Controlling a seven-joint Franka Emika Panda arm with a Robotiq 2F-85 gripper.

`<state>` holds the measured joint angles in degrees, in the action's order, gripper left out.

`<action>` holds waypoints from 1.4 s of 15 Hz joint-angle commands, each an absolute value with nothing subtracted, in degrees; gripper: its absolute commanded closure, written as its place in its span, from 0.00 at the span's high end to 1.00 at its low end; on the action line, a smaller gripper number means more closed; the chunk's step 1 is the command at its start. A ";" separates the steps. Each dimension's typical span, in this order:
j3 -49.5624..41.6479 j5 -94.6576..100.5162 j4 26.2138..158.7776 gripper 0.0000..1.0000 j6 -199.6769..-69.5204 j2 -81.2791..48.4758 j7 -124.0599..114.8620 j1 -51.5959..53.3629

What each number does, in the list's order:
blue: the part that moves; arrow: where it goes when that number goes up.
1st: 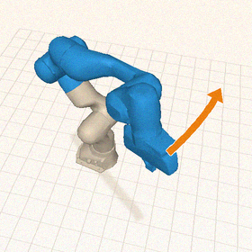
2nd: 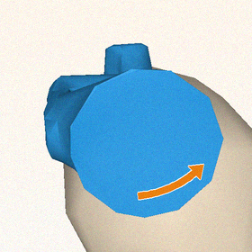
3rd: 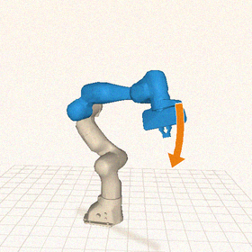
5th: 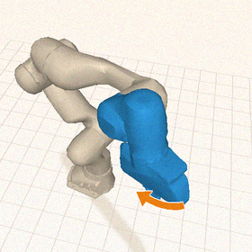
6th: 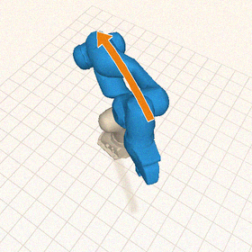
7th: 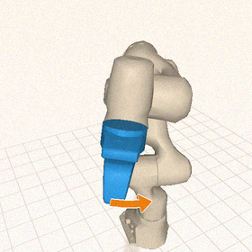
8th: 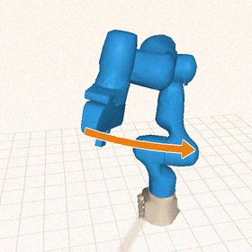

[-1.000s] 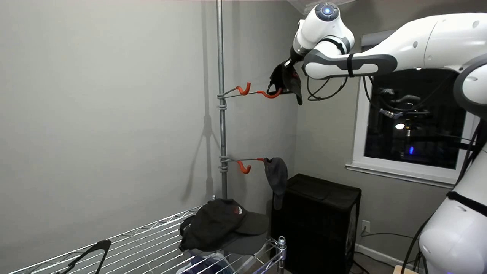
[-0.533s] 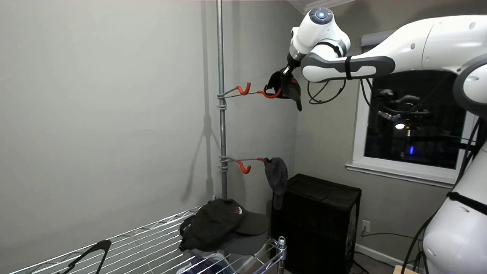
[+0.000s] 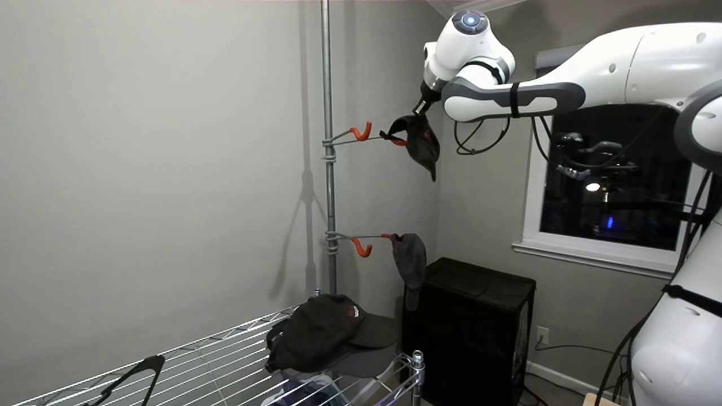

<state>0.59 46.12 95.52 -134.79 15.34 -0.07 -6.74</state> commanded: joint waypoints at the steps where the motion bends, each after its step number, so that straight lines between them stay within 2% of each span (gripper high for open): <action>1: -0.08 45.07 95.77 0.54 -133.52 15.89 2.94 -5.50; 8: 0.06 45.22 95.90 0.98 -133.44 16.34 2.65 -5.16; 13: -0.67 39.99 98.01 1.00 -134.10 18.31 3.72 -3.63; 21: 0.01 27.13 110.08 1.00 -133.07 27.53 9.97 -0.57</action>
